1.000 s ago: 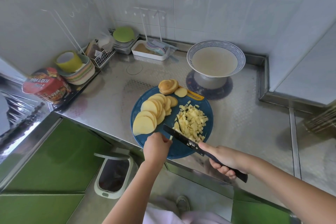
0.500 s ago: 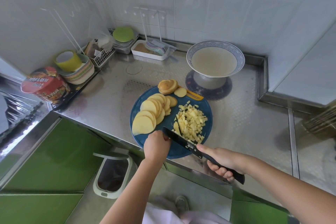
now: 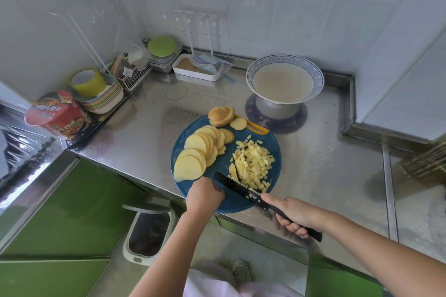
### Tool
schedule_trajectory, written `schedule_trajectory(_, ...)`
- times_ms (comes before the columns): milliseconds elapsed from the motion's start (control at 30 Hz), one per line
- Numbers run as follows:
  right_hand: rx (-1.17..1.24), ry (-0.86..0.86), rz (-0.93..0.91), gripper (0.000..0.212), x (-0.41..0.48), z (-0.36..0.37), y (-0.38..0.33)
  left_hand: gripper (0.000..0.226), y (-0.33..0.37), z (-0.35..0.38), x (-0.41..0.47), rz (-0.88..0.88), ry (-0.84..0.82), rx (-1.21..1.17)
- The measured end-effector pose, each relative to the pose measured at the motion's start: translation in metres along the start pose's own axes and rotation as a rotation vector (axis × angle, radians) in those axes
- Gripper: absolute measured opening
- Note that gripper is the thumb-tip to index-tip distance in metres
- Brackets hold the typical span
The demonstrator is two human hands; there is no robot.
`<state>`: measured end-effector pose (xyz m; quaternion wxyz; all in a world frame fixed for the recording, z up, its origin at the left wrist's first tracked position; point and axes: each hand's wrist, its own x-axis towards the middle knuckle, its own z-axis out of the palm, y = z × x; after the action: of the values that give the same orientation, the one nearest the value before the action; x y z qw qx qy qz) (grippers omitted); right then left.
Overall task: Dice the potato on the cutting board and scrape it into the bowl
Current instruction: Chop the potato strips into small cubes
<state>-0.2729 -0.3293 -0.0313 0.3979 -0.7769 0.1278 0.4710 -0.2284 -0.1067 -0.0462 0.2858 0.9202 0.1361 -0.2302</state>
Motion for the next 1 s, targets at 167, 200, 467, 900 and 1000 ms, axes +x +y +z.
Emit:
schedule_trajectory(167, 0.096, -0.07, -0.01, 0.073, 0.0, -0.011, -0.009, 0.016, -0.002, 0.007, -0.005, -0.054, -0.019, -0.26)
schedule_trajectory(200, 0.112, -0.087, -0.013, 0.072, -0.001, -0.015, -0.013, 0.014, 0.001, 0.008, -0.005, -0.06, -0.008, -0.302)
schedule_trajectory(467, 0.061, 0.1, -0.103, 0.07, -0.019, -0.055, -0.047, 0.017, 0.035, -0.002, -0.002, 0.052, 0.08, -0.327)
schedule_trajectory(900, -1.076, 0.536, -0.226, 0.036, -0.038, -0.052, -0.076, 0.092, 0.078, -0.002, -0.035, 0.741, 0.099, 0.482)
schedule_trajectory(1000, -1.134, 0.58, -0.221, 0.037, -0.038, -0.05, -0.079, 0.094, 0.075, 0.014, -0.031, 0.699, 0.08, 0.455)
